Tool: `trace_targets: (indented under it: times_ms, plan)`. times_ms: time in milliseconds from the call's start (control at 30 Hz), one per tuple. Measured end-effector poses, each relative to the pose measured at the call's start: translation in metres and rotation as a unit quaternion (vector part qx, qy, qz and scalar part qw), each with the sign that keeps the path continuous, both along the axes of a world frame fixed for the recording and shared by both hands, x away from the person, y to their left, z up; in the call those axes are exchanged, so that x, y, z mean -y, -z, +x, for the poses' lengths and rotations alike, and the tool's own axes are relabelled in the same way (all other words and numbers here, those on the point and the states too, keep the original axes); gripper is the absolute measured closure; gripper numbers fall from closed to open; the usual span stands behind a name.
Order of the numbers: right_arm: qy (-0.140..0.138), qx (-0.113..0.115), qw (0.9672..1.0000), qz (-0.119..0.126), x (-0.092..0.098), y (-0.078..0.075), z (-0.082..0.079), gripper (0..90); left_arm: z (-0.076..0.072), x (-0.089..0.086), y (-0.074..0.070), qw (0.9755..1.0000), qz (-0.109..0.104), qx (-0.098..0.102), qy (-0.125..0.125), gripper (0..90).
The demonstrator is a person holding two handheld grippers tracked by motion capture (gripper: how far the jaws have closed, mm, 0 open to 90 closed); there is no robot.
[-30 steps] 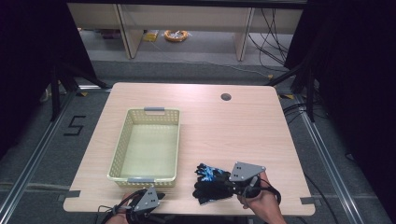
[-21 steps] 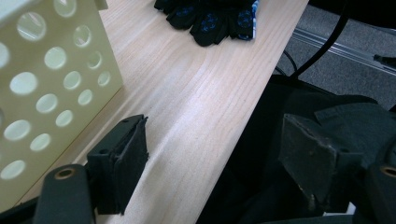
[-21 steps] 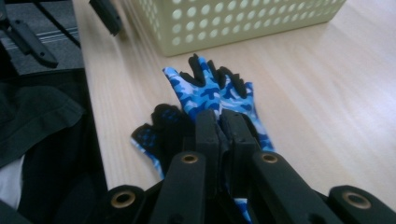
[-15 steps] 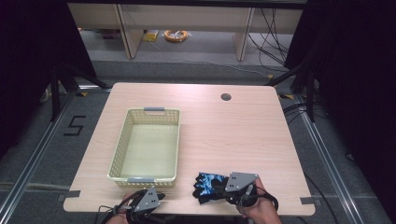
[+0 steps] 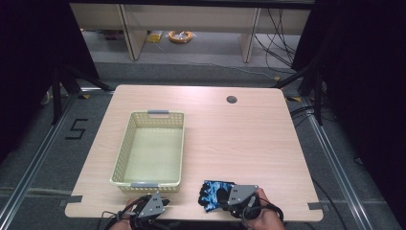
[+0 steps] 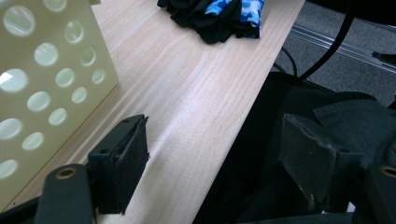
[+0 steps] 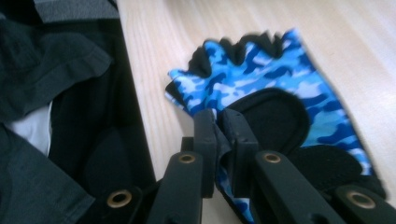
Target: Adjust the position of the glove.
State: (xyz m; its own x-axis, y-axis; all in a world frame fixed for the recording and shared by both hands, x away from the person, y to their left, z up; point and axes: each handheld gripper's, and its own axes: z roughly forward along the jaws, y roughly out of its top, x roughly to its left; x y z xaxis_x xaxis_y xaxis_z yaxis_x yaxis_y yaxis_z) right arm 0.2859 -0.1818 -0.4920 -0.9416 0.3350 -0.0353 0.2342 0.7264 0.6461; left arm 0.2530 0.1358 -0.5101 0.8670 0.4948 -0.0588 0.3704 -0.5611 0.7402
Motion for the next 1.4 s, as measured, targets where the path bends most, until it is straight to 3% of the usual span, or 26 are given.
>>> trace_targets:
  times_ms: [133, 233, 367, 400, 500, 533, 567, 600, 633, 700, 733, 767, 800, 833, 867, 900, 967, 1000, 1100, 1133, 1167, 1200, 1233, 1267, 1367, 1400]
  plan:
    - [0.007, -0.002, 1.0000, 0.007, 0.002, -0.001, 0.000, 75.3, -0.001, 0.001, 0.000, 1.0000, -0.006, -0.002, 0.002, 23.5]
    - [0.026, -0.003, 0.9994, 0.021, 0.006, -0.006, 0.000, 58.7, 0.001, 0.001, 0.000, 0.9999, -0.005, 0.004, 0.011, 23.9]
    - [0.116, -0.017, 0.9911, 0.063, 0.022, -0.015, 0.001, 48.7, 0.000, 0.003, -0.001, 1.0000, -0.010, -0.001, -0.001, 25.1]
    - [0.138, -0.016, 0.9874, 0.076, 0.026, -0.016, 0.001, 46.2, 0.001, 0.004, 0.000, 1.0000, -0.005, 0.002, 0.004, 25.5]
    - [0.226, -0.042, 0.9671, 0.109, 0.038, -0.017, 0.001, 43.6, 0.002, 0.010, -0.001, 0.9998, -0.017, 0.005, 0.002, 26.8]
    - [0.240, -0.042, 0.9632, 0.114, 0.042, -0.016, 0.003, 43.5, 0.003, 0.012, -0.002, 0.9998, -0.017, 0.008, 0.001, 27.5]
    - [0.269, -0.049, 0.9547, 0.116, 0.045, -0.016, 0.003, 42.6, 0.005, 0.013, -0.003, 0.9997, -0.007, 0.018, 0.013, 28.4]
    - [0.292, -0.061, 0.9463, 0.124, 0.047, -0.015, 0.003, 43.2, 0.004, 0.017, -0.003, 0.9997, -0.017, 0.014, 0.007, 29.4]
    - [0.289, -0.053, 0.9483, 0.119, 0.052, -0.014, 0.006, 44.0, 0.005, 0.020, -0.003, 0.9997, -0.016, 0.015, 0.011, 30.0]
    - [0.306, -0.064, 0.9418, 0.124, 0.055, -0.011, 0.008, 44.8, 0.007, 0.026, -0.003, 0.9996, -0.021, 0.011, 0.013, 30.3]
    - [0.320, -0.074, 0.9356, 0.130, 0.056, -0.009, 0.008, 44.6, 0.008, 0.030, -0.002, 0.9995, -0.022, 0.019, 0.009, 30.7]
    - [0.317, -0.072, 0.9373, 0.126, 0.059, -0.008, 0.010, 45.1, 0.009, 0.031, -0.002, 0.9996, -0.014, 0.024, 0.010, 31.0]
    - [0.318, -0.075, 0.9363, 0.130, 0.059, -0.007, 0.011, 45.6, 0.010, 0.036, -0.002, 0.9996, -0.017, 0.022, 0.009, 31.7]
    - [0.330, -0.087, 0.9303, 0.134, 0.058, -0.006, 0.011, 45.7, 0.012, 0.037, -0.002, 0.9994, -0.009, 0.026, 0.019, 32.4]
    - [0.337, -0.094, 0.9268, 0.136, 0.058, -0.005, 0.011, 46.2, 0.013, 0.043, -0.001, 0.9995, -0.012, 0.025, 0.017, 33.1]
    - [0.332, -0.084, 0.9317, 0.122, 0.060, -0.004, 0.014, 46.3, 0.014, 0.045, -0.002, 0.9991, 0.000, 0.032, 0.026, 33.9]
    - [0.330, -0.093, 0.9310, 0.126, 0.059, -0.001, 0.016, 46.3, 0.015, 0.052, -0.001, 0.9990, -0.002, 0.030, 0.033, 33.7]
    - [0.331, -0.090, 0.9305, 0.127, 0.059, 0.000, 0.018, 46.3, 0.017, 0.055, -0.002, 0.9984, 0.010, 0.043, 0.036, 33.6]
    - [0.328, -0.098, 0.9318, 0.120, 0.057, 0.004, 0.021, 46.6, 0.019, 0.063, -0.002, 0.9986, 0.010, 0.042, 0.032, 34.1]
    - [0.334, -0.113, 0.9279, 0.122, 0.056, 0.004, 0.020, 46.7, 0.021, 0.066, -0.002, 0.9986, 0.008, 0.044, 0.027, 34.4]
    - [0.326, -0.101, 0.9323, 0.119, 0.057, 0.006, 0.022, 46.7, 0.022, 0.067, -0.004, 0.9983, 0.015, 0.048, 0.028, 34.5]
    - [0.334, -0.110, 0.9281, 0.123, 0.055, 0.005, 0.021, 46.7, 0.023, 0.070, -0.004, 0.9980, 0.018, 0.052, 0.032, 35.0]
    - [0.328, -0.114, 0.9293, 0.126, 0.054, 0.006, 0.022, 46.6, 0.025, 0.071, -0.004, 0.9980, 0.021, 0.049, 0.034, 35.8]
    - [0.319, -0.101, 0.9348, 0.119, 0.055, 0.008, 0.024, 46.7, 0.026, 0.073, -0.003, 0.9981, 0.018, 0.052, 0.027, 36.0]
    - [0.326, -0.105, 0.9332, 0.108, 0.053, 0.007, 0.023, 46.7, 0.030, 0.078, -0.002, 0.9981, 0.024, 0.052, 0.024, 37.4]
    - [0.328, -0.100, 0.9313, 0.123, 0.051, 0.010, 0.024, 46.7, 0.030, 0.080, -0.001, 0.9982, 0.022, 0.050, 0.022, 37.9]
